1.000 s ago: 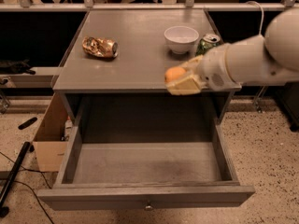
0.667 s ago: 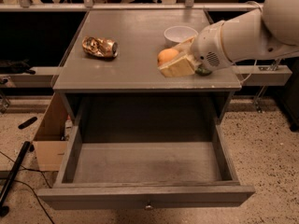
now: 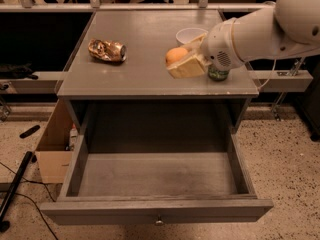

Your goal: Pick orange from top drawer and place on counter

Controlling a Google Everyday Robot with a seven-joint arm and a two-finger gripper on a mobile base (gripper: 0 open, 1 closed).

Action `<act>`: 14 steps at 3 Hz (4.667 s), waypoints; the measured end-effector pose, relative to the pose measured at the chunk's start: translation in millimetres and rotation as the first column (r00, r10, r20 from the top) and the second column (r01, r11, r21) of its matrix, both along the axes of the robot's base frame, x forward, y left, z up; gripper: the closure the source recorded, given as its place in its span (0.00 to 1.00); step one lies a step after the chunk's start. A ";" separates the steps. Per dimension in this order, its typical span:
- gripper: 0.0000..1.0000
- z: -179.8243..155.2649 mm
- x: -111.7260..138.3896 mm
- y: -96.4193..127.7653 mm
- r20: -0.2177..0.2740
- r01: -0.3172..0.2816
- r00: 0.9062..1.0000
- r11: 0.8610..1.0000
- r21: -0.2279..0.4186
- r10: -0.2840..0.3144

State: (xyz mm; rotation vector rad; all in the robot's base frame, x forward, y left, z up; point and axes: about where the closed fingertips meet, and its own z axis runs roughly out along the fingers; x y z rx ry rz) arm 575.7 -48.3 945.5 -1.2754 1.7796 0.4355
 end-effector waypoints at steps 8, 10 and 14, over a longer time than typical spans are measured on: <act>1.00 -81.3 123.8 47.9 -0.091 -0.110 0.990 0.993 -0.046 0.105; 0.60 -82.0 124.3 47.9 -0.092 -0.110 0.990 0.993 -0.046 0.105; 0.00 -82.2 124.3 48.1 -0.092 -0.110 0.990 0.993 -0.046 0.105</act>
Offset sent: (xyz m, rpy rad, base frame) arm 0.0945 0.0379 -0.0024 -0.0132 -0.0347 0.1055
